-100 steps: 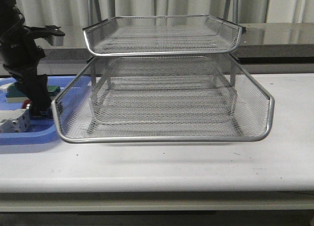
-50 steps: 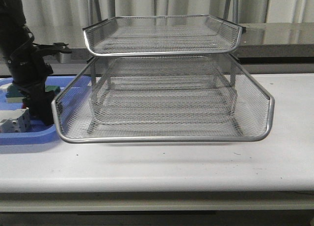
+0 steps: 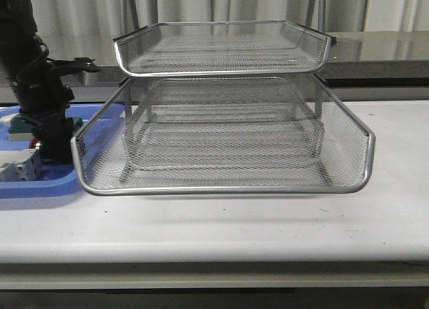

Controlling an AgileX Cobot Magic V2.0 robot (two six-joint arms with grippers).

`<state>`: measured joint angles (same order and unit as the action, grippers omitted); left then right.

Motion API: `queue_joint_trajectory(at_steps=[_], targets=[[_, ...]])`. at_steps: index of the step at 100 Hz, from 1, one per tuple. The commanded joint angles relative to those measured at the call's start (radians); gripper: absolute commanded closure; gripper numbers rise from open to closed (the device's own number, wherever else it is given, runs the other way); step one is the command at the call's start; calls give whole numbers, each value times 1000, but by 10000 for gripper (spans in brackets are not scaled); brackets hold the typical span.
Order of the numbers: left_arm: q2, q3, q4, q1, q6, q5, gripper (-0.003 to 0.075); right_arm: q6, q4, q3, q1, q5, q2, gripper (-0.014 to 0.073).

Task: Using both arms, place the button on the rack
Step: 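Grasp the red push button with the left gripper and lift it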

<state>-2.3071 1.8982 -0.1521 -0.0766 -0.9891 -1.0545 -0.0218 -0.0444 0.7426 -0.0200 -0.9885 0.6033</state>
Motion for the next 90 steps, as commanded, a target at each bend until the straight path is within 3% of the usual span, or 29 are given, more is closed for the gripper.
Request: queue_joint_trajectory(at_steps=[1, 12, 25, 42, 90], targets=[[64, 49, -24, -5, -1, 14, 505, -1, 8, 32, 6, 55, 0, 664], [64, 86, -24, -5, -1, -18, 622, -1, 8, 32, 6, 55, 0, 664], [64, 135, -24, -5, -1, -93, 671, -1, 8, 32, 6, 55, 0, 664], [64, 219, -24, -5, 7, -230, 679, -1, 8, 32, 6, 55, 0, 664], [213, 226, 24, -7, 190, -227, 678, -1, 8, 32, 6, 55, 0, 664]])
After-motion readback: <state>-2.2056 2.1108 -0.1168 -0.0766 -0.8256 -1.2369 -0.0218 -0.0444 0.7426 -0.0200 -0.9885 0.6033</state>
